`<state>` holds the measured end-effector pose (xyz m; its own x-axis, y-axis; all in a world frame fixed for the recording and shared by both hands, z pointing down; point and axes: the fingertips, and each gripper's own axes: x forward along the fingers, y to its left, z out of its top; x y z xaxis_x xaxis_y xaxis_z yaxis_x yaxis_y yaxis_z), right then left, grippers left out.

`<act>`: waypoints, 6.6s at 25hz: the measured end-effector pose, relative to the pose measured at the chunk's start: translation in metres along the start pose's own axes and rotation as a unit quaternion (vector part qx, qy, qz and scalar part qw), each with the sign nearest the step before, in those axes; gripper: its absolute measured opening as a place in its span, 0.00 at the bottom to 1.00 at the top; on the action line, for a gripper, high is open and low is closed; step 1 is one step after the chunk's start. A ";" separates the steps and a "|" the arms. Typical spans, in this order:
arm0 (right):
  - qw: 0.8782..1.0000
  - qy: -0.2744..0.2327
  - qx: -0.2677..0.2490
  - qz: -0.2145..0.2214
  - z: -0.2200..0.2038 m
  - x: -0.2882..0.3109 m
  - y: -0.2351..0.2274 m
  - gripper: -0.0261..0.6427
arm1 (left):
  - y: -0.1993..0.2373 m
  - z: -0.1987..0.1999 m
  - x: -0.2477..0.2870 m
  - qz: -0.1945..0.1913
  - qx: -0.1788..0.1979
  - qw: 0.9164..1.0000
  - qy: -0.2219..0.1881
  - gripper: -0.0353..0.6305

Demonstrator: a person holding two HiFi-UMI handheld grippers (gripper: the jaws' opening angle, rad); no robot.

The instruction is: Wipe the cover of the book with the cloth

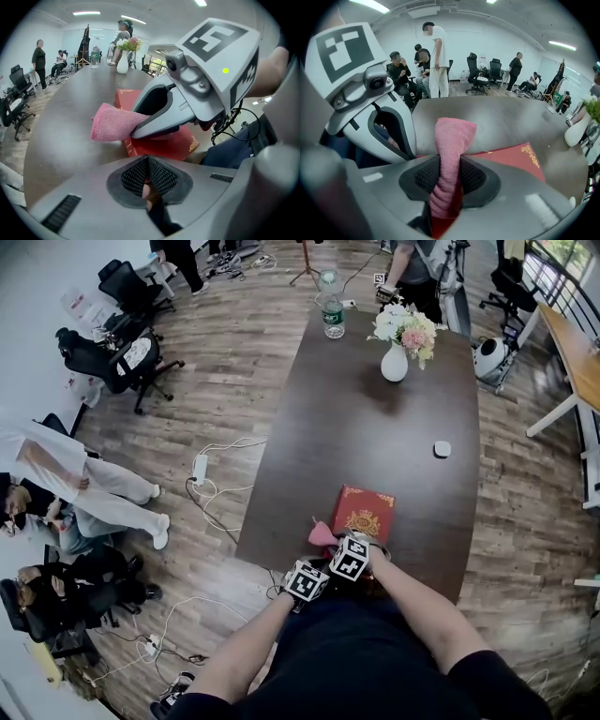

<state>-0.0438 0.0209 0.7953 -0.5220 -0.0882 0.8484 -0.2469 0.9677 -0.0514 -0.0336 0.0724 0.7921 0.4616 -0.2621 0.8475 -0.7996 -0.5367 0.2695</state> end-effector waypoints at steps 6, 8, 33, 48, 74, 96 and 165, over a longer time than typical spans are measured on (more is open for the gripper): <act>1.000 0.002 0.008 -0.005 -0.005 0.000 -0.001 0.21 | 0.002 -0.004 0.000 0.001 0.000 1.000 0.006 0.05; 1.000 0.005 0.011 -0.004 -0.008 -0.002 -0.002 0.21 | 0.001 -0.003 0.001 0.001 0.002 1.000 0.005 0.05; 0.999 0.021 0.020 -0.021 -0.045 -0.020 -0.007 0.21 | 0.000 -0.002 0.002 0.003 0.003 1.000 0.006 0.05; 0.999 0.026 0.027 -0.022 -0.062 -0.034 -0.007 0.21 | 0.001 -0.002 0.001 0.006 -0.002 1.000 0.005 0.05; 0.998 0.030 0.036 -0.031 -0.083 -0.050 -0.011 0.21 | 0.003 -0.002 0.002 0.001 -0.005 1.000 0.005 0.05; 0.997 0.028 0.057 -0.042 -0.106 -0.069 -0.010 0.21 | 0.003 -0.003 -0.001 0.002 -0.006 1.000 0.004 0.05; 0.998 0.048 0.008 -0.043 -0.008 -0.008 0.017 0.21 | -0.022 -0.011 -0.005 -0.098 -0.037 0.994 -0.026 0.05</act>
<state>-0.0371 0.0400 0.7919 -0.4172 -0.1465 0.8969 -0.3006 0.9536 0.0159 -0.0223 0.0944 0.7867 0.6288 -0.2011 0.7511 -0.7176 -0.5219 0.4611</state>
